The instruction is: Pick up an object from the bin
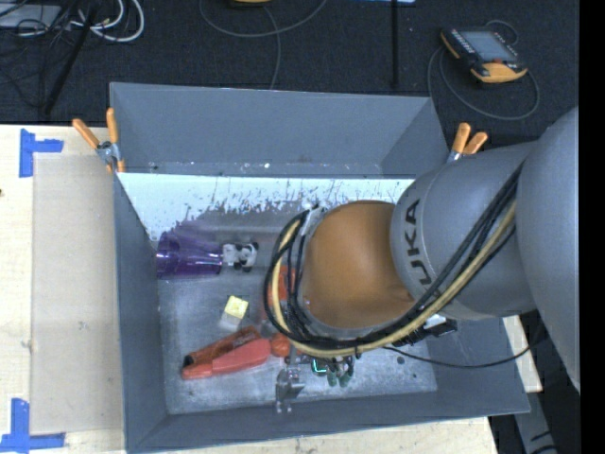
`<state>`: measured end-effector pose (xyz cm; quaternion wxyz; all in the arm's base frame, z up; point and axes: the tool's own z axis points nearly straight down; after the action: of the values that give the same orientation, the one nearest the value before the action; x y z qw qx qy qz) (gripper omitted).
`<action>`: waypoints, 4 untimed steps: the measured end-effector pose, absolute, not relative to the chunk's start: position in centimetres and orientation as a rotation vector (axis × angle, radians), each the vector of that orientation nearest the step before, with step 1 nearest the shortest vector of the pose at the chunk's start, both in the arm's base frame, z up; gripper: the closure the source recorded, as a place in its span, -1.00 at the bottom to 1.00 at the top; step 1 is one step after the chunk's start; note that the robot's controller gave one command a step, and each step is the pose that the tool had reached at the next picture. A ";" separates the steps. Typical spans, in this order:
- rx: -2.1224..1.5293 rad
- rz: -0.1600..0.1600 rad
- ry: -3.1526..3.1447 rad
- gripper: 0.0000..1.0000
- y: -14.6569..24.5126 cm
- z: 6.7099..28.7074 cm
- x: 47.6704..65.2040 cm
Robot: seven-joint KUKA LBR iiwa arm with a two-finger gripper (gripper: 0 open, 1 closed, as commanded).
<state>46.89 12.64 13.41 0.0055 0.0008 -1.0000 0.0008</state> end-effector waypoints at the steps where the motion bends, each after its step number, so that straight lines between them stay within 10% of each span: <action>1: -0.003 0.001 -3.138 -1.00 12.6 13.8 47.1; 2: -0.072 -0.001 -3.144 -1.00 14.0 10.0 47.6; 3: -0.141 -0.018 -3.154 1.00 13.0 8.4 50.1; 4: -0.142 -0.018 -3.154 1.00 13.0 8.4 50.1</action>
Offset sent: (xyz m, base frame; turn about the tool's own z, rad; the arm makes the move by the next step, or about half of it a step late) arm 0.0069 0.0244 -0.0641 0.0755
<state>50.08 12.95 8.43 -0.0080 -0.0451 -0.9989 -0.0056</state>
